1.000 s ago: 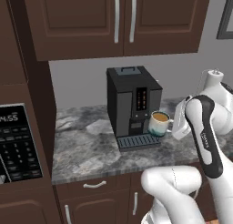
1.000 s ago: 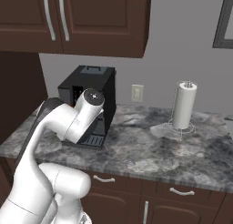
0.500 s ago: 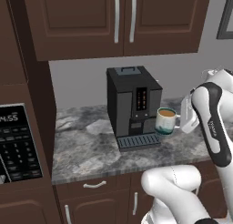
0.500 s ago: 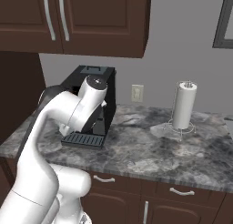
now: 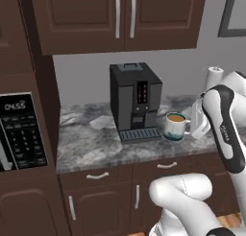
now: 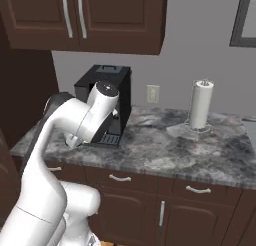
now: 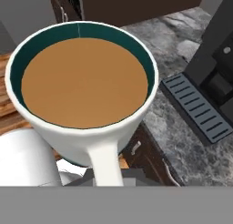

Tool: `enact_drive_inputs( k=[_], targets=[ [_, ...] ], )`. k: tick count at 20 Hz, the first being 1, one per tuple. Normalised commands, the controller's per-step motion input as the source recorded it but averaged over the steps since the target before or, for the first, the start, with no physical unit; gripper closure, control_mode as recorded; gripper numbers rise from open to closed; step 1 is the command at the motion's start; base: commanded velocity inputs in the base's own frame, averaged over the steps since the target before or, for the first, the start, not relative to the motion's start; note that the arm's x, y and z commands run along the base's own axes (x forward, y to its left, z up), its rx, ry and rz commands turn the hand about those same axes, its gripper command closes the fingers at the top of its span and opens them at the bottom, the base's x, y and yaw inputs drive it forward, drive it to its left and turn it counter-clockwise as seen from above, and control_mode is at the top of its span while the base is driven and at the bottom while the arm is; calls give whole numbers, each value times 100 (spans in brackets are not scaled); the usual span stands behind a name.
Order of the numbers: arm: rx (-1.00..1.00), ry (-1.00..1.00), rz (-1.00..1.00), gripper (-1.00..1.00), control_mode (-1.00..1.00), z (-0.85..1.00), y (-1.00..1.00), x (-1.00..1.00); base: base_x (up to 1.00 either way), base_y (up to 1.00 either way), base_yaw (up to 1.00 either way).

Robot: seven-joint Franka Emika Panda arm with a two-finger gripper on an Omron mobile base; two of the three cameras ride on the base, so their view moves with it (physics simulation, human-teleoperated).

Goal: Pick up the brewed coffee from the coffee machine and place it next to the breakfast plate on the dining counter.

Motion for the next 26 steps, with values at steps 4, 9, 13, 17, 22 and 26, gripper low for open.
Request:
enact_drive_inputs(
  k=[4, 9, 13, 17, 22, 26],
  targets=[
    [0, 0, 0, 100, 100, 0, 0, 0, -100, 28, 21],
    [0, 0, 0, 100, 100, 0, 0, 0, -50, 46, 58],
    [0, 0, 0, 100, 100, 0, 0, 0, 0, 39, 75],
    [0, 0, 0, 100, 100, 0, 0, 0, 2, 35, 76],
    [0, 0, 0, 100, 100, 0, 0, 0, 6, 35, 75],
    [0, 0, 0, 100, 100, 0, 0, 0, 0, 25, 81]
  ],
)
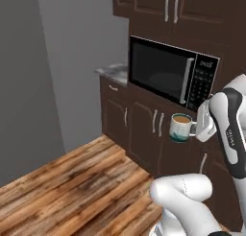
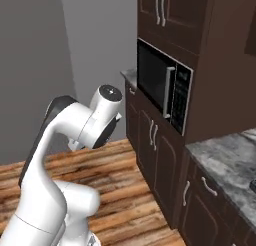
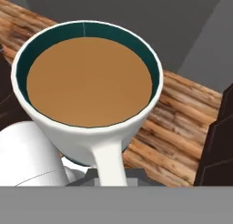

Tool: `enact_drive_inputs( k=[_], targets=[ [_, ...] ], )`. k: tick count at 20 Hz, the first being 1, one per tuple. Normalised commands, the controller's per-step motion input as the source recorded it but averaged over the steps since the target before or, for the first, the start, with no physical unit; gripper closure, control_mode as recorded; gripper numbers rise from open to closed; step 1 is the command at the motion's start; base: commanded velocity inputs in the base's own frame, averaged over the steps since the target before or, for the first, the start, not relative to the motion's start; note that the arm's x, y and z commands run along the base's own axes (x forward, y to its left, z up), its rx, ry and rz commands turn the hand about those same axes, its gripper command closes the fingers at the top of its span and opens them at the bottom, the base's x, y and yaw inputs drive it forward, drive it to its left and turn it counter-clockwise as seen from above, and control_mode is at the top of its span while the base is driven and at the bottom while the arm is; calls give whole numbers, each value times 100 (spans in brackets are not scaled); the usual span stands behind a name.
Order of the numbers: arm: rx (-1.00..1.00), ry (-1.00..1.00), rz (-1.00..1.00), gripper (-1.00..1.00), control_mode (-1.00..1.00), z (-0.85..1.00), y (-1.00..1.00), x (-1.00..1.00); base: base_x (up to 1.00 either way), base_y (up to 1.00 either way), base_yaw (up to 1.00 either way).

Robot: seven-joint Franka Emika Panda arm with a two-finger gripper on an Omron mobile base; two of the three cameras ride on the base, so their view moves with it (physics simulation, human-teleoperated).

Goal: Pick up the brewed coffee from the coffee machine and place it next to the breakfast plate on the dining counter.

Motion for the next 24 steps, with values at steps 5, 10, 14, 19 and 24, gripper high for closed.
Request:
enact_drive_inputs(
  k=[5, 10, 14, 19, 24],
  targets=[
    [0, 0, 0, 100, 100, 0, 0, 0, 8, 10, 81],
    [0, 0, 0, 100, 100, 0, 0, 0, 31, 0, 76],
    [0, 0, 0, 100, 100, 0, 0, 0, 56, -3, 72],
    [0, 0, 0, 100, 100, 0, 0, 0, 99, -49, 55],
    [0, 0, 0, 100, 100, 0, 0, 0, 100, -61, 43]
  ],
)
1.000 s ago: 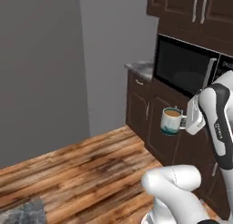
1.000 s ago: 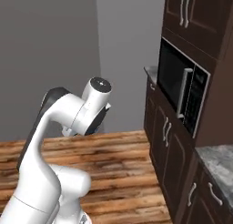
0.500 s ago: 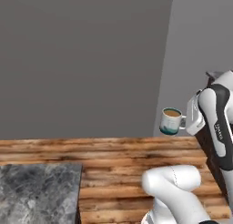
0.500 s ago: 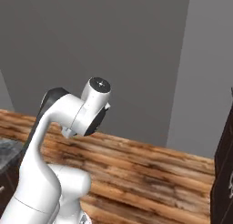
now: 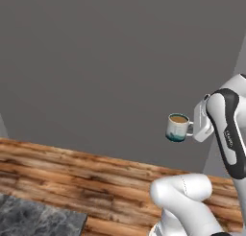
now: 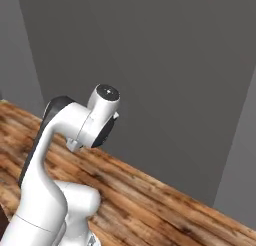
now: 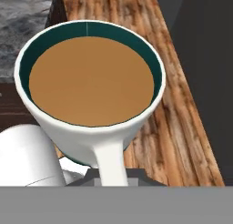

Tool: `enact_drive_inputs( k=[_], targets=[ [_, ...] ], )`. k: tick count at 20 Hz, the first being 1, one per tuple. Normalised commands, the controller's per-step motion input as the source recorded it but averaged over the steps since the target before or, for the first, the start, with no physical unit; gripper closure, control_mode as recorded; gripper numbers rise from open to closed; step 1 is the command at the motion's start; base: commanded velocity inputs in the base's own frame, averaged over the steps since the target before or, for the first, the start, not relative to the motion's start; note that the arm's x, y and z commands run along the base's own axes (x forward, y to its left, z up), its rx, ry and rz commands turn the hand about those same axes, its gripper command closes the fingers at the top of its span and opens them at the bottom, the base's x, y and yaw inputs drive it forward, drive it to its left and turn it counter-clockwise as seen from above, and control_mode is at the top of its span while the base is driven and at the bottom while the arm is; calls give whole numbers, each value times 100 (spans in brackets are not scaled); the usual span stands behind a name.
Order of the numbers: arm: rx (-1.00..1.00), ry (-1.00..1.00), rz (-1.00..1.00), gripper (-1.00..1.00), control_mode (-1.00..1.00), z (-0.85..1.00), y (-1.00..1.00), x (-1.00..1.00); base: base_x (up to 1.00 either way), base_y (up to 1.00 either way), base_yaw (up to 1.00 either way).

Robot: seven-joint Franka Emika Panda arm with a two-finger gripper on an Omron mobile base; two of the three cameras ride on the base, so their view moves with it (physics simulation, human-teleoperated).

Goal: Pick up the brewed coffee from the coffee machine and place it next to the breakfast plate on the dining counter.

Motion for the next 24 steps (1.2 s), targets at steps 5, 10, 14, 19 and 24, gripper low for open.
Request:
enact_drive_inputs(
  k=[5, 10, 14, 19, 24],
  targets=[
    [0, 0, 0, 100, 100, 0, 0, 0, 100, -4, 48],
    [0, 0, 0, 100, 100, 0, 0, 0, 100, 0, 51],
    [0, 0, 0, 100, 100, 0, 0, 0, 100, 8, 48],
    [0, 0, 0, 100, 100, 0, 0, 0, 96, 58, 37],
    [0, 0, 0, 100, 100, 0, 0, 0, 100, 72, 31]
  ],
)
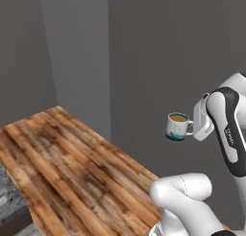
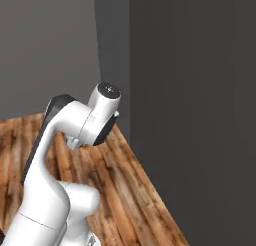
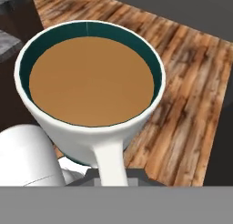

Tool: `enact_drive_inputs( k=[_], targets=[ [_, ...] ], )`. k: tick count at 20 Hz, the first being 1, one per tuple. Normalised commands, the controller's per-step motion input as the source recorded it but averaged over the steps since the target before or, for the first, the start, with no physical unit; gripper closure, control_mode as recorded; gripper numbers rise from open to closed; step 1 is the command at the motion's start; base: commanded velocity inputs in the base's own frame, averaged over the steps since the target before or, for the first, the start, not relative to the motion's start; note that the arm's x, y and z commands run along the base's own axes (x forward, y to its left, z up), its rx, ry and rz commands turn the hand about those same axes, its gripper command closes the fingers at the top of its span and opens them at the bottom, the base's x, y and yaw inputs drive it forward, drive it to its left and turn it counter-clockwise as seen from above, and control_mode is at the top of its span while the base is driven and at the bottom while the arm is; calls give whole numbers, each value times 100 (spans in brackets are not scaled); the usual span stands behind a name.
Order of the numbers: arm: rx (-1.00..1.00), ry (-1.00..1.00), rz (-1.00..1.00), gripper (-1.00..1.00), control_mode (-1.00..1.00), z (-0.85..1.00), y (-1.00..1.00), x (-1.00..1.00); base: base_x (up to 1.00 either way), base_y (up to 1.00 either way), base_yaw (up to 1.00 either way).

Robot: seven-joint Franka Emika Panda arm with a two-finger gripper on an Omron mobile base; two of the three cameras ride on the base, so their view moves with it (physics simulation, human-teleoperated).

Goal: Pick up the brewed coffee from the coffee machine and place it next to the breakfast plate on the dining counter.

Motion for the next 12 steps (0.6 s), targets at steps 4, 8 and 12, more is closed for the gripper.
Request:
enact_drive_inputs(
  k=[4, 8, 12],
  targets=[
    [0, 0, 0, 100, 100, 0, 0, 0, 100, 67, 33],
    [0, 0, 0, 100, 100, 0, 0, 0, 100, 45, 40],
    [0, 0, 0, 100, 100, 0, 0, 0, 95, 41, 46]
  ],
)
